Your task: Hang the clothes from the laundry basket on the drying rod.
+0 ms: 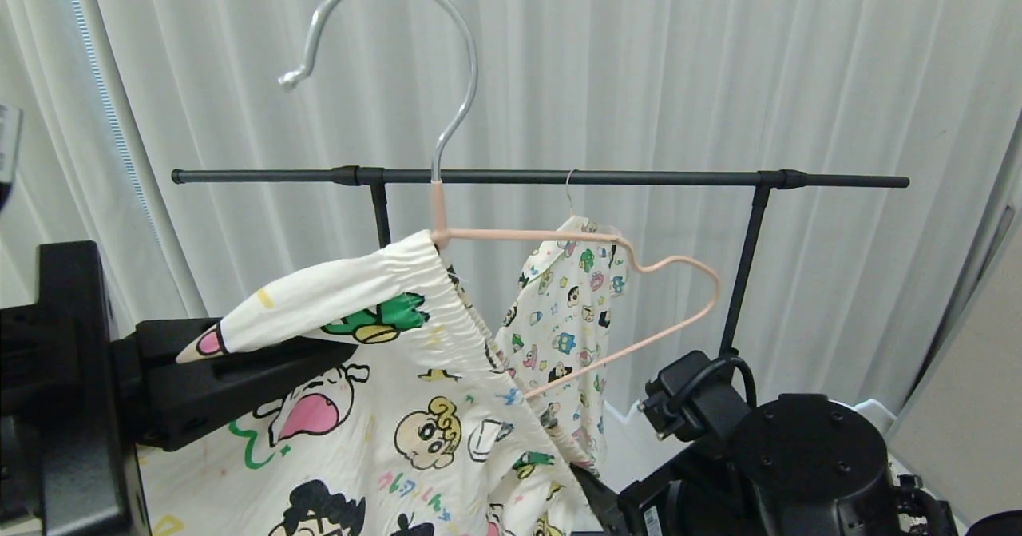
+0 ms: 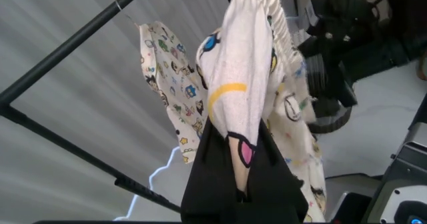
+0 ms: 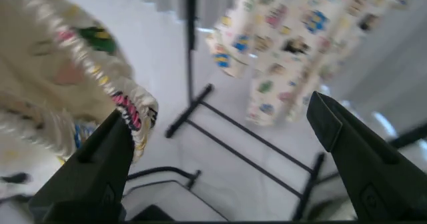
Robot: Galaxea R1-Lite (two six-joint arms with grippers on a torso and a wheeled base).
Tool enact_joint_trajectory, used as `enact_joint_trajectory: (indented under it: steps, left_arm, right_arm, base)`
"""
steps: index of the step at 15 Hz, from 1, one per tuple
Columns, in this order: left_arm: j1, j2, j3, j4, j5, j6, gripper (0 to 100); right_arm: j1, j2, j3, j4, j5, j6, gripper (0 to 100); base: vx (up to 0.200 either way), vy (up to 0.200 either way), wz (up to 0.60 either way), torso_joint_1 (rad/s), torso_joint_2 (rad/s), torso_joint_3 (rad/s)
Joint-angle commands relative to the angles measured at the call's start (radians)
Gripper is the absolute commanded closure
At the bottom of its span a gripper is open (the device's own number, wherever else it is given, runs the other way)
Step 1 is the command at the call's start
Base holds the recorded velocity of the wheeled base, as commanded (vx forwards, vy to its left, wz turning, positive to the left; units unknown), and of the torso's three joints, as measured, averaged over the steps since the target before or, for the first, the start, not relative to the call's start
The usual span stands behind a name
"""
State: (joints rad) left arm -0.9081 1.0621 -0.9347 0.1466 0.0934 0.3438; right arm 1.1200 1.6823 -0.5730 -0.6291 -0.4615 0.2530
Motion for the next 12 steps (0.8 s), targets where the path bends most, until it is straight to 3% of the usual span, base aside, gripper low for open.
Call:
enact_joint_trajectory:
  steps: [1, 4, 8, 12]
  left_arm:
    - [0.0, -0.014, 0.014, -0.002, 0.002, 0.0, 100]
    - [0.002, -0.021, 0.048, -0.002, 0.003, 0.006, 100]
    - [0.008, -0.067, 0.189, -0.001, 0.011, 0.009, 100]
    - [0.029, -0.06, 0.251, -0.001, 0.104, 0.011, 100]
  right_arm:
    - [-0.049, -0.01, 0.031, 0.002, -0.023, -0.008, 0]
    - [-0.141, -0.02, 0.031, 0.002, -0.034, -0.069, 0]
    - [-0.273, -0.069, 0.024, 0.0, -0.036, -0.167, 0]
    - [-0.304, -0.105, 0.024, 0.0, -0.036, -0.212, 0]
  base:
    - [0.0, 0.0, 0.0, 0.0, 0.0, 0.0]
    - [0.0, 0.0, 0.0, 0.0, 0.0, 0.0]
    - [0.0, 0.0, 0.0, 0.0, 0.0, 0.0]
    - [0.0, 0.0, 0.0, 0.0, 0.0, 0.0]
